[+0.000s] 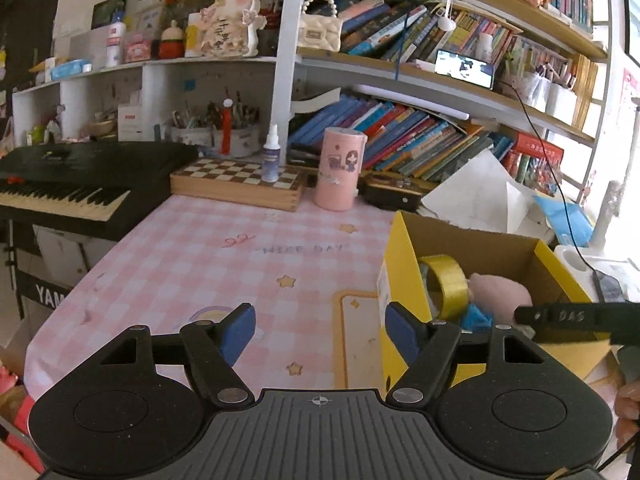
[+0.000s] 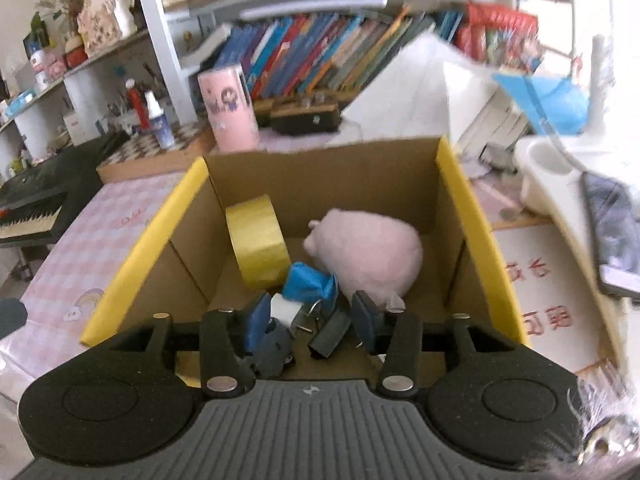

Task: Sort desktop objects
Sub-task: 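Lower blue cloth with left tool into the box while right tool lowers binder clip, then open both tools and withdraw them from the yellow box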

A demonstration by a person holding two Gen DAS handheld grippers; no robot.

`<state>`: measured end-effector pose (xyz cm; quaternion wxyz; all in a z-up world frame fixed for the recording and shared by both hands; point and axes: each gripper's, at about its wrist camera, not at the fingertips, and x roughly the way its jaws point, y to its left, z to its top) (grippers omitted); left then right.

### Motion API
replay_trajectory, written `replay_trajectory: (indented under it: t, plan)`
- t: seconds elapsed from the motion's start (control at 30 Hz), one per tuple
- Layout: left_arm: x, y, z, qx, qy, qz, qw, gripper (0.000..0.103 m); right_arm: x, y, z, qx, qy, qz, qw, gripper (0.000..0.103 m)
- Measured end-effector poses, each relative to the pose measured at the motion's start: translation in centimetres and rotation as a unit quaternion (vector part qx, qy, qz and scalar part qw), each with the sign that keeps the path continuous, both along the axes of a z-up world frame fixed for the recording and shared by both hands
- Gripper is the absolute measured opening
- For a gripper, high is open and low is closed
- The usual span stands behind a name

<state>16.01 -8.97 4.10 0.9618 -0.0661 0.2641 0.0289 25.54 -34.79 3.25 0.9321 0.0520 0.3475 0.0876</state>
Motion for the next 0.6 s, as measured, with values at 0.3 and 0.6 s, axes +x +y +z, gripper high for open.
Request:
replay_trajectory:
  t: [0.3,0.6]
  plan:
    - [-3.7,0.3,0.8,0.045,-0.010,-0.018,0.9988,0.076,-8.1,3.1,1.9,-0.053,-0.104,-0.039,0.992,0.083]
    - [-6.9,1.6,-1.2,0.046,0.025,-0.016,0.9985,0.078,-13.7,5.8,0.6,-0.063,-0.086,-0.023,0.994,0.087]
